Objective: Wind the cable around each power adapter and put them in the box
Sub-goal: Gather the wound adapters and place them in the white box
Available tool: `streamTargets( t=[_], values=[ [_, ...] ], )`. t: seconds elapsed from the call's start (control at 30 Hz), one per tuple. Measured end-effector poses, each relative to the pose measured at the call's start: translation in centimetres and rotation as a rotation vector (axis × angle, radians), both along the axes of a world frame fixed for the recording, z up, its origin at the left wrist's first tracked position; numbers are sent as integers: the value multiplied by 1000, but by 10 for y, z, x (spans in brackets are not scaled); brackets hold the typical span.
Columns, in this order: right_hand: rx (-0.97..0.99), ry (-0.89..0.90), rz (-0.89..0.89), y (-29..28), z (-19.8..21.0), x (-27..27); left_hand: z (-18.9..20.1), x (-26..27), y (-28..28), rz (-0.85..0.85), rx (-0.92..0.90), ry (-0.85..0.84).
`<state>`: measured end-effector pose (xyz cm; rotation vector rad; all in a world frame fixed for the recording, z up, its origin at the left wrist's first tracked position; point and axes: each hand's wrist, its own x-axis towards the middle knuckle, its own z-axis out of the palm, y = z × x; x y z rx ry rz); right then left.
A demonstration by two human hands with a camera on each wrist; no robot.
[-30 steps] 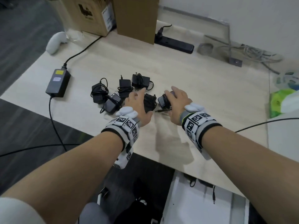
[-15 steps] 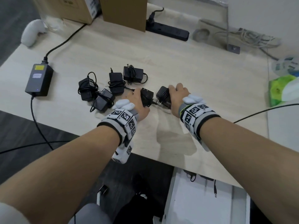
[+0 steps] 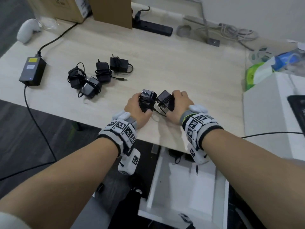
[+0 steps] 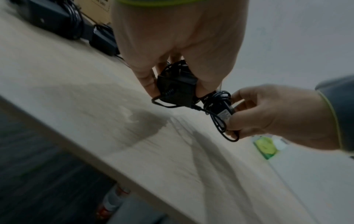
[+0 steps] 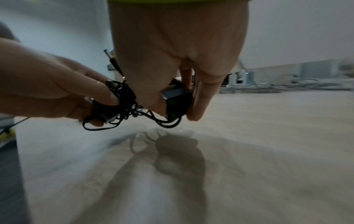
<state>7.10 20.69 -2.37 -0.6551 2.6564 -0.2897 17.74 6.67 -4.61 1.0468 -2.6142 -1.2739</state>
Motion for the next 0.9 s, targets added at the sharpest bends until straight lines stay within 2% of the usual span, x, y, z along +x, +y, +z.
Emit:
streamTargets(
  t=[0.23,0.6,0.73,0.9],
  values=[
    [-199,-5,-114,96,12,27,14,21,78,-43,103,91],
    [-25,-150,-54,199,5,73,-8,78,144,-322,147,-56],
    [50,-212,-52,219,-11,94,-24,91,154,-462,128,-172],
    [125,-221,-51,226,-31,114,-41,94,172,-583,1,-464]
  ],
)
